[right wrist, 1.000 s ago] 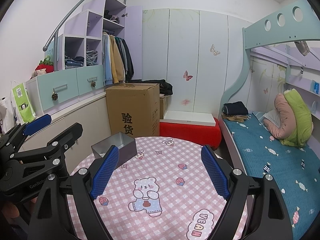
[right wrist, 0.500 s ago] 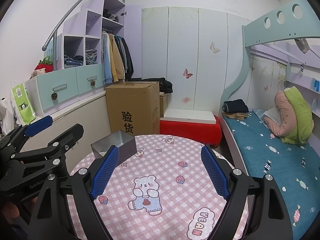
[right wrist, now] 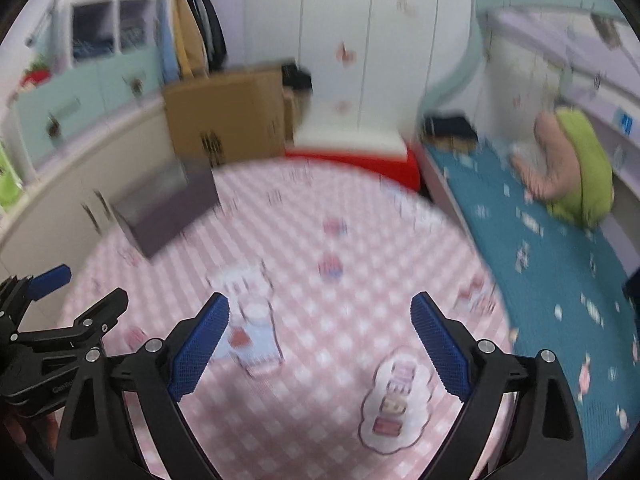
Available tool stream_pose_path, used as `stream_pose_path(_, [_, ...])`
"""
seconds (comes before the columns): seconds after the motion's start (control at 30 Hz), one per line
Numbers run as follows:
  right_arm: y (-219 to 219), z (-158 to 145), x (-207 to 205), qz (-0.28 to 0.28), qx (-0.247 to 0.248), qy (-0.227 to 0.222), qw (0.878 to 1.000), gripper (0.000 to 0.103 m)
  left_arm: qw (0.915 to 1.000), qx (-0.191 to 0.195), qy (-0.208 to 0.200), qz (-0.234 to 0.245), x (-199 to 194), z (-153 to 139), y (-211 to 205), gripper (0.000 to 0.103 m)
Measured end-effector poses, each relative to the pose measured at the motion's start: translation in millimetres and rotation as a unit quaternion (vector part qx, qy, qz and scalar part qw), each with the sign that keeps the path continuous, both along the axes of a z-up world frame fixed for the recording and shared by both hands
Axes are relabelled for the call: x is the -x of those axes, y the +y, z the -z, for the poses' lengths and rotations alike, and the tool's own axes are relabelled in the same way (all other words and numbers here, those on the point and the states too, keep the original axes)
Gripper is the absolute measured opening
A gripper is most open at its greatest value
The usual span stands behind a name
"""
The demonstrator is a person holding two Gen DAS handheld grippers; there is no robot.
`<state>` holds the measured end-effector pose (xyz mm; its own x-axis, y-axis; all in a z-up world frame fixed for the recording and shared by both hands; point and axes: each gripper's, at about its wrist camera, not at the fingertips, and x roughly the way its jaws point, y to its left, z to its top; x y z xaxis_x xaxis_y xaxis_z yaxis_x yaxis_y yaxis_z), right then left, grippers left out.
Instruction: Organize jewelry
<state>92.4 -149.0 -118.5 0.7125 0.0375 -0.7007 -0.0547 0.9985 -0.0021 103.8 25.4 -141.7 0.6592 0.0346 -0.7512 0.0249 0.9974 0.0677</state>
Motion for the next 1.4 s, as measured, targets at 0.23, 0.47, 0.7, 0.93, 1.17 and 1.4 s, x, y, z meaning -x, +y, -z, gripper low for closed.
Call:
stream_pose_path(0.23, [11.7, 43.8, -15.9, 0.000, 0.013, 0.058, 0.998, 0.090, 0.9989, 0.008, 0.045, -0.007, -19.7, 35.3, -6.8, 0.087])
stream_pose_path(0.47, [14.0, 57.5, -29.0, 0.012, 0.015, 0.071, 0.997, 0.090, 0.9972, 0.017, 0.070, -0.018, -39.8, 52.1, -11.1, 0.087])
stream_pose_path(0.7, [11.2, 67.2, -40.7, 0.024, 0.019, 0.078, 0.996, 0.090, 0.9986, 0.008, 0.043, -0.030, -47.5, 57.7, -11.9, 0.094])
stream_pose_path(0.93, [4.8, 75.1, -42.9, 0.027, 0.010, 0.080, 0.996, 0.096, 0.9984, 0.008, 0.045, -0.032, -50.2, 58.6, -10.3, 0.096])
stream_pose_path(1.17, [-0.7, 77.1, -44.0, 0.028, -0.003, 0.083, 0.996, 0.097, 0.9984, 0.008, 0.045, -0.032, -50.3, 58.9, -10.1, 0.096])
stream_pose_path(1.4, [-0.7, 77.4, -44.5, 0.028, -0.004, 0.083, 0.996, 0.097, 0.9984, 0.008, 0.045, -0.032, -50.6, 59.1, -10.0, 0.096])
